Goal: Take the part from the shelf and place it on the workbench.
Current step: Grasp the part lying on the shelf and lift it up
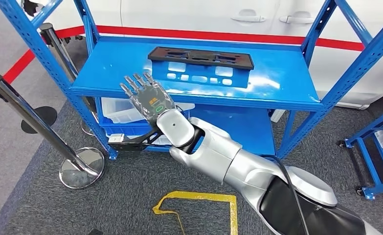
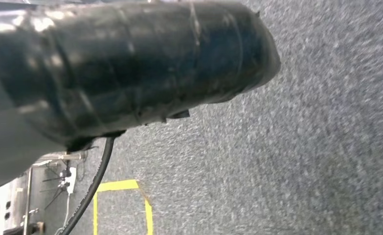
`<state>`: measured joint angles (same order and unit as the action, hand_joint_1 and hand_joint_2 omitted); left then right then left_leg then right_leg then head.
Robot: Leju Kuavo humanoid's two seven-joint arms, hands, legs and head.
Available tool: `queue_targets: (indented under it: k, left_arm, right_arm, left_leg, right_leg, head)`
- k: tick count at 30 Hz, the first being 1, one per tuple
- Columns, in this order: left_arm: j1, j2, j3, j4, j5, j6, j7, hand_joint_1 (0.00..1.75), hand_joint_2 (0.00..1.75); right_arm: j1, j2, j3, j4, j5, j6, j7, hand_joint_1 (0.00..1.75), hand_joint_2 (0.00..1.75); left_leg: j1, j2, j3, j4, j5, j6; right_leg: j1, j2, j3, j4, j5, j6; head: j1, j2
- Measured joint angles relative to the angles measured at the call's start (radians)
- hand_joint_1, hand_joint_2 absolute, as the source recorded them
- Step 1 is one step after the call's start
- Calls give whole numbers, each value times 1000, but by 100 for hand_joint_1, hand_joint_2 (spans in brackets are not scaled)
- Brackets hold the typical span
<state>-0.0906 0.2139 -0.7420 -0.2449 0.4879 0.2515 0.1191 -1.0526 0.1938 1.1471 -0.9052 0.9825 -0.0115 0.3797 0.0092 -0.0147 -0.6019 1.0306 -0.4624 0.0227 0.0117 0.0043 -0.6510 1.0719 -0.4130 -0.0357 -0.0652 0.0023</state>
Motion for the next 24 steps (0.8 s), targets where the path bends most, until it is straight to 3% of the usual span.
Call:
queue_targets:
  k: [2,5,7,9,10,11,13,15,18,20,22,24]
  left_arm:
    - [-2,-2,0,0,0,-1,0,0,0]
    - [0,-5,0,0,1,-1,-1,0,0]
    - [-1,-5,0,0,1,-1,-1,0,0]
    - [1,-5,0,0,2,0,-1,0,0]
    - [3,-5,-1,0,3,0,-1,0,0]
    - [4,-5,-1,0,4,-1,-1,0,0]
    - [6,-5,-1,0,5,-1,-1,0,0]
    - [3,-5,-1,0,7,-1,-1,0,0]
    - [2,-5,-1,0,12,-2,0,0,0]
    - [5,-5,-1,0,14,-2,0,0,0]
    - [4,-5,-1,0,14,-2,0,0,0]
    - [4,-5,-1,0,15,-2,0,0,0]
  right_arm:
    - [-3,6,0,9,0,17,-2,0,175]
    - [-8,12,0,25,0,54,-1,0,175]
    - [-13,17,0,35,0,65,0,0,175]
    - [-15,21,0,46,-1,72,1,0,175]
    - [-14,22,0,52,-1,78,3,0,175]
    - [-14,22,0,58,-3,87,5,0,175]
    - [-14,23,0,70,-9,112,9,0,175]
    - [-17,23,0,83,-14,136,15,0,175]
    - [-20,23,0,101,-16,156,25,0,175]
    - [-21,23,0,111,-16,162,28,0,175]
    - [-24,22,0,121,-17,169,30,0,175]
    - [-22,21,0,133,-24,187,36,0,175]
  left_leg:
    - [1,0,0,-4,-1,-10]
    - [3,5,-4,12,-14,-27]
    - [6,7,-52,105,-49,-40]
    - [9,8,-129,223,-77,-53]
    - [11,8,-153,248,-69,-57]
    - [13,8,-157,234,-41,-60]
    - [16,11,-115,116,40,-61]
    - [12,12,-66,14,75,-53]
    - [8,10,-50,-14,57,-27]
    - [11,10,-37,-21,50,-13]
    - [12,10,-22,-25,43,-2]
    - [11,10,-11,-25,32,3]
  right_leg:
    - [5,0,13,-30,-7,-4]
    - [-5,-1,39,-58,-8,-6]
    - [-9,-3,56,-67,-13,-10]
    - [-9,-4,67,-66,-23,-12]
    - [-10,-3,74,-66,-30,-11]
    - [-11,-3,81,-64,-37,-10]
    - [-13,-2,99,-59,-56,-3]
    - [-10,-1,108,-54,-71,8]
    - [-6,0,114,-54,-78,21]
    - [-7,-1,104,-24,-89,30]
    - [-10,-1,50,75,-126,36]
    - [-12,-1,-33,201,-166,40]
  head:
    - [1,0]
    - [2,0]
    - [1,0]
    - [1,0]
    - [1,0]
    - [1,0]
    - [1,0]
    - [-1,0]
    - [0,0]
    - [2,0]
    - [4,0]
    - [5,0]
